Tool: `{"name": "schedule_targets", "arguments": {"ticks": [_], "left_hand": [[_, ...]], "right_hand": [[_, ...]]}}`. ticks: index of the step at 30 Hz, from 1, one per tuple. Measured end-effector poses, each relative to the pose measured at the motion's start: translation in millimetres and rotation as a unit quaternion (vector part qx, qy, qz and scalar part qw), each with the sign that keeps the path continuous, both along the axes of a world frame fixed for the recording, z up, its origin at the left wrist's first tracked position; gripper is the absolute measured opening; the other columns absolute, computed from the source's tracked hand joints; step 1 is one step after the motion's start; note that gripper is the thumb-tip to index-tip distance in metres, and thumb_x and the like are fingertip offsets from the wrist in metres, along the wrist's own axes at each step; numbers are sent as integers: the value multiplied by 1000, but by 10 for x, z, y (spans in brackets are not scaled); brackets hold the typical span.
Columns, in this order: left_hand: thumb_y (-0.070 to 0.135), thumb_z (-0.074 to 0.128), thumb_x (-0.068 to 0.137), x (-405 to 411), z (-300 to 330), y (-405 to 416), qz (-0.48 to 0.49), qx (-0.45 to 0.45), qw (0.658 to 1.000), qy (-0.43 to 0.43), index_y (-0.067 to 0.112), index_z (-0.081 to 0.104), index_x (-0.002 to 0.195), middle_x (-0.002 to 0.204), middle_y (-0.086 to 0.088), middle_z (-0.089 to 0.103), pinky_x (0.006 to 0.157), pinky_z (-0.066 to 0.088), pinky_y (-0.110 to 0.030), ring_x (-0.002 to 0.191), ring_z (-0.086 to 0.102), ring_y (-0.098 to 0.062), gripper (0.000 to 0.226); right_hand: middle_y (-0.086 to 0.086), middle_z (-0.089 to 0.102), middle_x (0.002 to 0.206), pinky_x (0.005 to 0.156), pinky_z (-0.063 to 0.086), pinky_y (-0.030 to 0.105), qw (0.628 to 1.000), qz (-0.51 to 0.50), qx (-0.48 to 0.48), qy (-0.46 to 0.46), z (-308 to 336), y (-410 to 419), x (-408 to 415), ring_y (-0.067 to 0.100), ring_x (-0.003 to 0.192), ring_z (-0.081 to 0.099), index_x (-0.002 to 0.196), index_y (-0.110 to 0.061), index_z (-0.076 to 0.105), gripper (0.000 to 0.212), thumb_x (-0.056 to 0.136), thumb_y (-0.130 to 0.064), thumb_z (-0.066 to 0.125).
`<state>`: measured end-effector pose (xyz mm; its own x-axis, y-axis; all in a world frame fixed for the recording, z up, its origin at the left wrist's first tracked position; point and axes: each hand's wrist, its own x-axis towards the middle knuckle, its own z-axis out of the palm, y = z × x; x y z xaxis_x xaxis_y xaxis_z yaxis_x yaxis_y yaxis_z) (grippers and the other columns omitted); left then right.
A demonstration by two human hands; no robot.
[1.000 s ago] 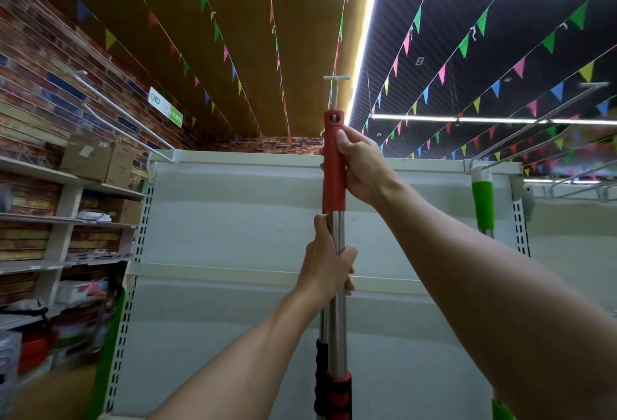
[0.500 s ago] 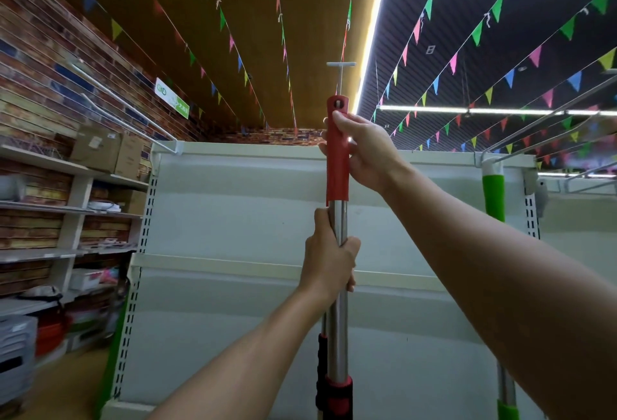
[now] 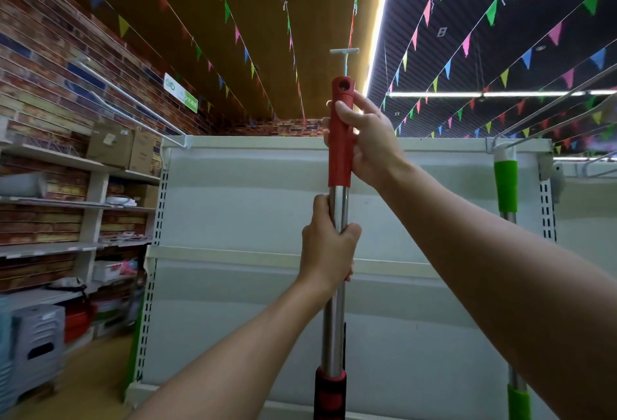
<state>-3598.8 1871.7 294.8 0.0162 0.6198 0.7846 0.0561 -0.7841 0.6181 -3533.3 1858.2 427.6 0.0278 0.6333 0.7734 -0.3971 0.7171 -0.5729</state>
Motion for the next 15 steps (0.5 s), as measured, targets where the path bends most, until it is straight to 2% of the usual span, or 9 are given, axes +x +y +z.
{"name": "schedule_targets", "arguments": {"ticks": [3,6,11,15], "left_hand": [[15,54,91,-8,-19,-15,11,1,1000,6,18,43,111,80,-15,54,42,49,-20,50,50,-18,23],[15,54,91,-21,-44,-25,4,-2,1000,5,19,42,111,79,-17,52,44,49,-25,50,50,-21,24],[14,54,90,-22,-8,-39,-4,-3,1000,0,19,41,114,77,-15,50,45,49,-27,49,48,-20,28],[12,54,91,-87,-51,-63,-4,7,1000,-6,23,41,113,73,-9,49,42,46,-23,47,49,-17,28]], "right_hand": [[15,61,100,62,54,31,1000,7,-1,2,-22,-39,4,23,76,61,138,-13,46,49,91,1,55],[15,60,104,65,55,32,1000,12,-1,-3,-45,-53,10,23,80,62,137,-15,47,50,90,0,56],[13,59,97,70,54,34,999,23,15,-18,-25,-102,-5,23,78,61,139,-16,44,57,88,6,56],[11,59,108,81,52,44,996,-10,23,-90,-87,-120,27,23,90,61,145,-29,32,73,86,1,61]]}}
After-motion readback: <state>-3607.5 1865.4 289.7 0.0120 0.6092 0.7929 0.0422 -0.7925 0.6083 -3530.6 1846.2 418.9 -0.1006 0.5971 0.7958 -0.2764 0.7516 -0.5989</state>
